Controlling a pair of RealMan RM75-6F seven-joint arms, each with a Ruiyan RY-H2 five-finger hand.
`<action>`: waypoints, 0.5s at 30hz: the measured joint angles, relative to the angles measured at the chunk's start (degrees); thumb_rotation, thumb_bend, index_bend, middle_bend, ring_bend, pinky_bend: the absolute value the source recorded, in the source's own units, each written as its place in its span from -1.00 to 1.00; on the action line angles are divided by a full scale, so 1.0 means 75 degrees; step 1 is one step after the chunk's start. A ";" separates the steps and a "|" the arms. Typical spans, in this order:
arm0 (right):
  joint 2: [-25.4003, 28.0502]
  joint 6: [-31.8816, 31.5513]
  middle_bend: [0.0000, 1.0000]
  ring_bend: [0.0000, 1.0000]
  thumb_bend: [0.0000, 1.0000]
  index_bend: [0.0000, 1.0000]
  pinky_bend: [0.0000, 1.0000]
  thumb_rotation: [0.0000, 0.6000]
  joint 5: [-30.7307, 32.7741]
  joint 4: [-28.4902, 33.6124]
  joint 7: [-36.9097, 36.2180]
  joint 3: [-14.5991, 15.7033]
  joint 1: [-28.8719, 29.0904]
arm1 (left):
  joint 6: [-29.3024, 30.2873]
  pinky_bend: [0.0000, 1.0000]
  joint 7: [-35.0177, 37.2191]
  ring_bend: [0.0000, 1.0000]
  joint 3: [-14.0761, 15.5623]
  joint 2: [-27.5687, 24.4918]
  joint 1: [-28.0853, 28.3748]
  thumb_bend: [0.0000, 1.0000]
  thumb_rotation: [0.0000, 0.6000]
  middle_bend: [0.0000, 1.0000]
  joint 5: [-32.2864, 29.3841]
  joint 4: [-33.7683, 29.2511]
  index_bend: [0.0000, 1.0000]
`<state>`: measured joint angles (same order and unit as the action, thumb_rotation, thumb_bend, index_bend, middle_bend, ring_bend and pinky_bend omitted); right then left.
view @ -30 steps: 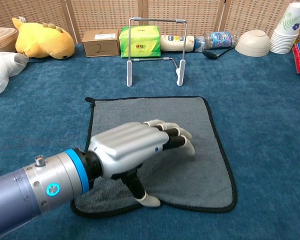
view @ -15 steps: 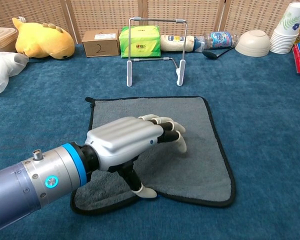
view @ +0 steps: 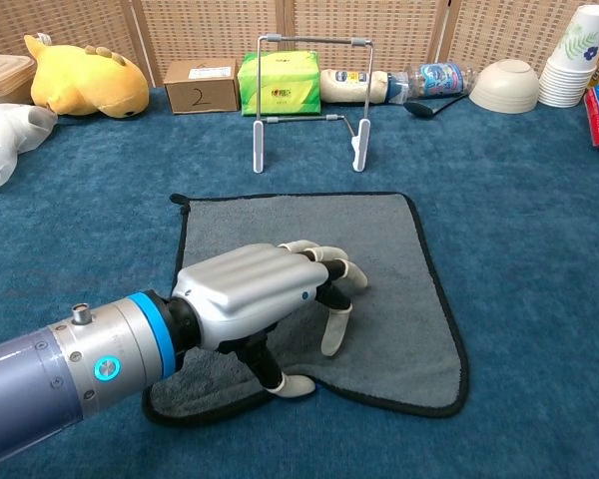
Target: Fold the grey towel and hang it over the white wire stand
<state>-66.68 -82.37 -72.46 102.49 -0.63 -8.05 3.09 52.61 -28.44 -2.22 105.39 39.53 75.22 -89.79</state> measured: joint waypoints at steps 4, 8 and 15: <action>0.0013 -0.0031 -0.94 -1.00 -0.24 -0.89 -1.00 1.00 -0.0028 0.0018 -0.0014 0.0010 -0.0024 | 0.0008 -1.00 -0.0030 -1.00 -0.0011 -0.0033 0.0021 -0.23 1.00 -0.67 -0.0063 -0.0036 0.06; 0.0026 -0.0047 -0.93 -1.00 -0.24 -0.89 -1.00 1.00 -0.0053 0.0037 -0.0023 0.0015 -0.0040 | 0.0069 -1.00 -0.0021 -1.00 -0.0012 -0.0048 0.0018 -0.17 1.00 -0.65 -0.0075 -0.0066 0.12; 0.0020 -0.0038 -0.94 -1.00 -0.24 -0.88 -1.00 1.00 -0.0057 0.0029 -0.0076 0.0007 -0.0046 | 0.0166 -1.00 -0.0018 -1.00 -0.0014 -0.0057 0.0010 -0.07 1.00 -0.60 -0.0093 -0.0061 0.24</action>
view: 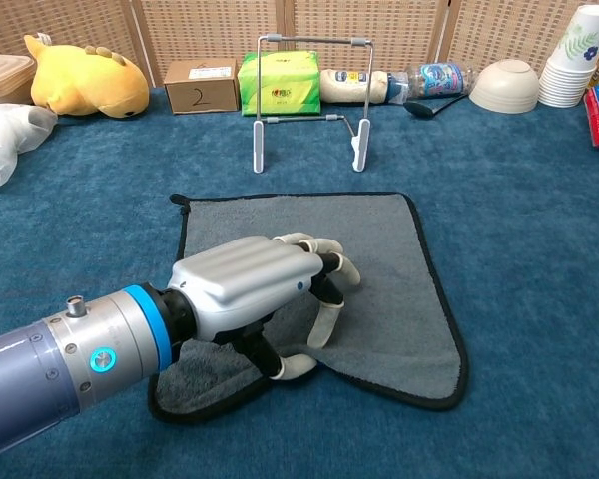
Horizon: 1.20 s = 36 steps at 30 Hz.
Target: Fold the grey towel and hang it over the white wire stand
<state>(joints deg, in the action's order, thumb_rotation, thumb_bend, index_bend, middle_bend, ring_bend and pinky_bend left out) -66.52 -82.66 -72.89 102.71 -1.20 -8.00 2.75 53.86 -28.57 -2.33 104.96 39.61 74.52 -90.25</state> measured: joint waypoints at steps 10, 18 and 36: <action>-0.0001 0.0009 -0.93 -1.00 -0.24 -0.87 -1.00 1.00 -0.0017 -0.0022 -0.0046 -0.0006 -0.0005 | 0.0062 -1.00 0.0062 -0.99 -0.0123 -0.0145 0.0031 -0.05 1.00 -0.57 -0.0069 -0.0051 0.26; -0.0025 0.0056 -0.93 -1.00 -0.24 -0.87 -1.00 1.00 0.0018 -0.0092 -0.0115 -0.0017 0.0000 | -0.0084 -1.00 0.0182 -0.99 -0.0450 -0.0362 0.0219 -0.05 1.00 -0.57 -0.0249 -0.0011 0.21; -0.0081 0.0135 -0.93 -1.00 -0.24 -0.87 -1.00 1.00 0.0171 -0.0250 -0.0225 -0.0042 -0.0022 | -0.0707 -1.00 0.0916 -1.00 -0.1540 -0.0189 0.1186 -0.08 1.00 -0.59 -0.0677 0.1681 0.17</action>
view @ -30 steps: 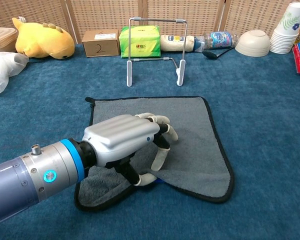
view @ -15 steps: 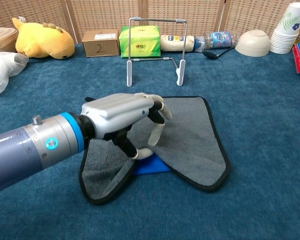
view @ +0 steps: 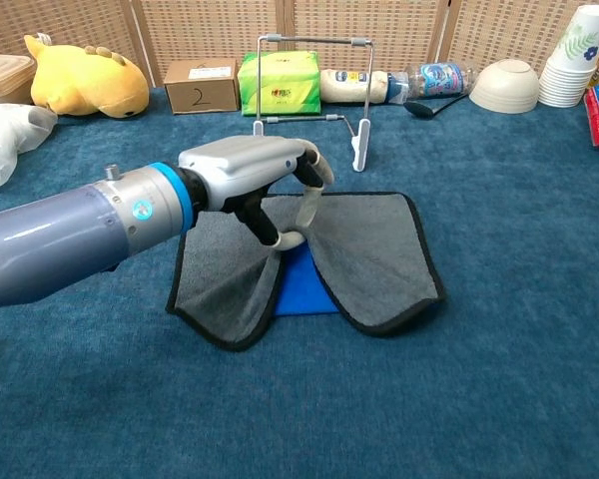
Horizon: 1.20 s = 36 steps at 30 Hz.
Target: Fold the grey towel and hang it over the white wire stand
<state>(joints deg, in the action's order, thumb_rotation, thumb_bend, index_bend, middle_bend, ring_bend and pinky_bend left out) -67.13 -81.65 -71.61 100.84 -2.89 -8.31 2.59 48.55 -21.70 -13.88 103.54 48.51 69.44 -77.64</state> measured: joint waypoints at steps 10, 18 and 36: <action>0.0006 0.0003 -0.93 -1.00 -0.24 -0.87 -1.00 1.00 0.0090 -0.0014 -0.0022 -0.0016 -0.0038 | -0.0432 -1.00 0.0357 -1.00 -0.0306 0.0473 0.0599 -0.09 1.00 -0.60 -0.0224 0.1345 0.14; 0.0010 0.0010 -0.93 -1.00 -0.24 -0.86 -1.00 1.00 0.0167 -0.0034 -0.0026 -0.0040 -0.0061 | -0.0658 -1.00 0.0687 -1.00 -0.0355 0.0881 0.0946 -0.08 1.00 -0.61 -0.0294 0.2197 0.13; 0.0017 0.0031 -0.94 -1.00 -0.24 -0.86 -1.00 1.00 0.0231 -0.0026 -0.0012 -0.0064 -0.0085 | -0.0612 -1.00 0.1127 -1.00 -0.0329 0.1204 0.1285 -0.09 1.00 -0.62 -0.0192 0.3028 0.10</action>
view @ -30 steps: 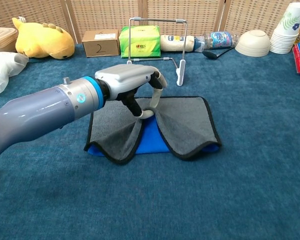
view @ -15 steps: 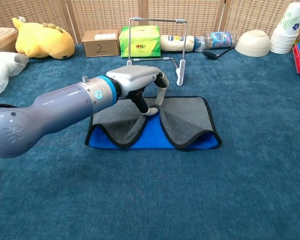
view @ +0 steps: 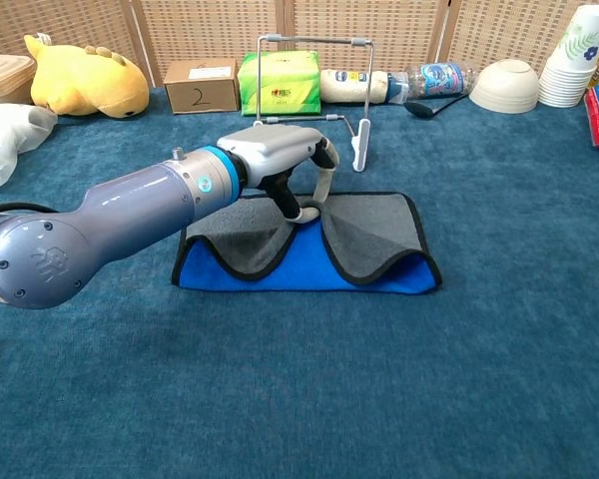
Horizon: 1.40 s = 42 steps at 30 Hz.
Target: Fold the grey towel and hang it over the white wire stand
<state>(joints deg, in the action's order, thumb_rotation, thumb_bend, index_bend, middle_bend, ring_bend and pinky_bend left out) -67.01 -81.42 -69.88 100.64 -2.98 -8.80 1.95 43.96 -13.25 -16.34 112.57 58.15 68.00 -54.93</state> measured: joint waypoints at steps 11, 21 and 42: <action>0.0009 -0.0034 -0.93 -1.00 -0.24 -0.86 -1.00 1.00 -0.0031 0.0051 0.0019 -0.0021 -0.0006 | 0.0176 -1.00 -0.0004 -1.00 0.0061 0.0004 -0.0043 -0.47 1.00 -0.97 -0.0030 -0.0047 -0.77; 0.0029 -0.0072 -0.93 -1.00 -0.24 -0.86 -1.00 1.00 -0.0112 0.0132 0.0068 -0.0017 -0.0005 | 0.0638 -1.00 -0.0050 -1.00 0.0208 -0.0366 -0.0303 -0.48 1.00 -0.99 0.0145 -0.0764 -0.85; -0.0275 0.0280 -0.93 -1.00 -0.24 -0.86 -1.00 1.00 -0.0071 0.0291 0.0652 -0.0091 0.0424 | 0.1723 -1.00 0.0914 -1.00 0.1608 -0.2829 -0.1785 -0.48 1.00 -0.87 0.1486 -0.4006 -0.43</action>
<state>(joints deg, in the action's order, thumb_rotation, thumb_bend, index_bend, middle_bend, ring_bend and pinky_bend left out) -69.06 -79.32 -70.41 102.82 1.91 -9.48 5.13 56.89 -6.39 -4.28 91.35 44.76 79.15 -84.98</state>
